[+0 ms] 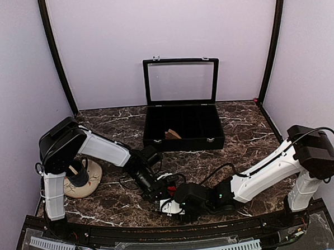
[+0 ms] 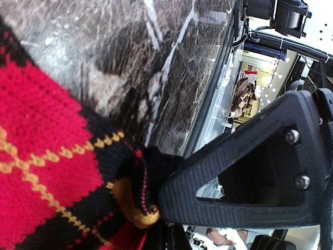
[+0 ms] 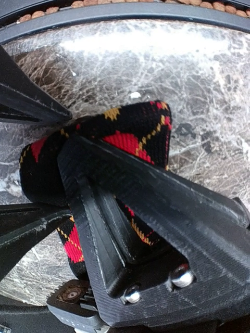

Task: Roll the socks
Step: Roll the sock at the center of the board.

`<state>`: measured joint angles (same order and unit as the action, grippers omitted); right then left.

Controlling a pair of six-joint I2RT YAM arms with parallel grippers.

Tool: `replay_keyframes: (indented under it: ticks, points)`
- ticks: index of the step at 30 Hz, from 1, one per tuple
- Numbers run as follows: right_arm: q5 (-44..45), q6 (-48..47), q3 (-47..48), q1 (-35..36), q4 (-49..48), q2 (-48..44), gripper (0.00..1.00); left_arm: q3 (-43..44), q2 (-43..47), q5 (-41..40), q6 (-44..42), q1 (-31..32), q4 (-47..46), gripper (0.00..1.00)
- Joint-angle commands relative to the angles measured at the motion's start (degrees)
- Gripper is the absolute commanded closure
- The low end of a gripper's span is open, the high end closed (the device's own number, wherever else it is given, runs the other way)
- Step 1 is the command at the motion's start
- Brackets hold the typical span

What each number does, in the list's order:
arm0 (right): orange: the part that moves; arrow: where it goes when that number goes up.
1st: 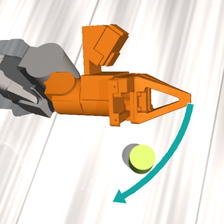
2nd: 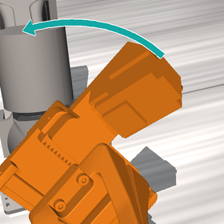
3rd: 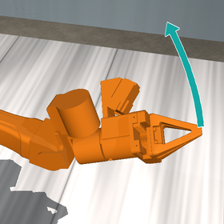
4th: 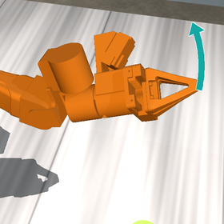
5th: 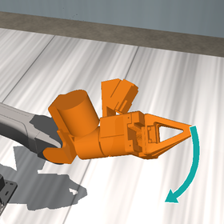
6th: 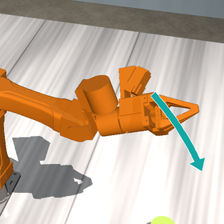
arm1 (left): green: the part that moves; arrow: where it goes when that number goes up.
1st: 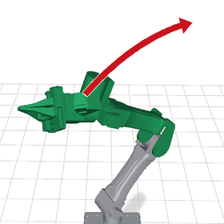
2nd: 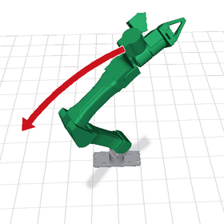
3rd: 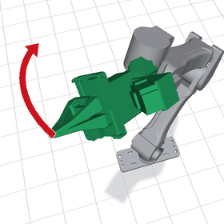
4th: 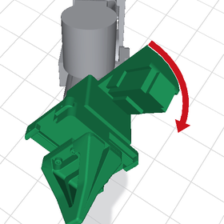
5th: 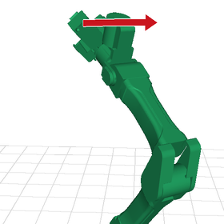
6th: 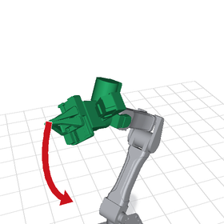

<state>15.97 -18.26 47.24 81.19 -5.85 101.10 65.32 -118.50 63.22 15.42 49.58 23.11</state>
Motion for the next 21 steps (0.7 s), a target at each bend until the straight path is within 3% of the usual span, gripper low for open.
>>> replay_keyframes:
  ticks: [1,10,21]
  points:
    - [1.8,2.2,-0.6,-0.4,0.0,1.1,0.49,0.4,-0.2,1.3,-0.8,-0.5,1.1,1.00]
    - [5.1,1.1,1.0,-0.4,2.3,-2.4,0.41,-0.6,-0.7,1.6,-0.7,-0.5,0.6,1.00]
    - [3.6,2.0,-0.2,0.6,4.5,-5.8,0.41,0.0,-1.8,2.5,-0.7,-0.5,0.5,1.00]
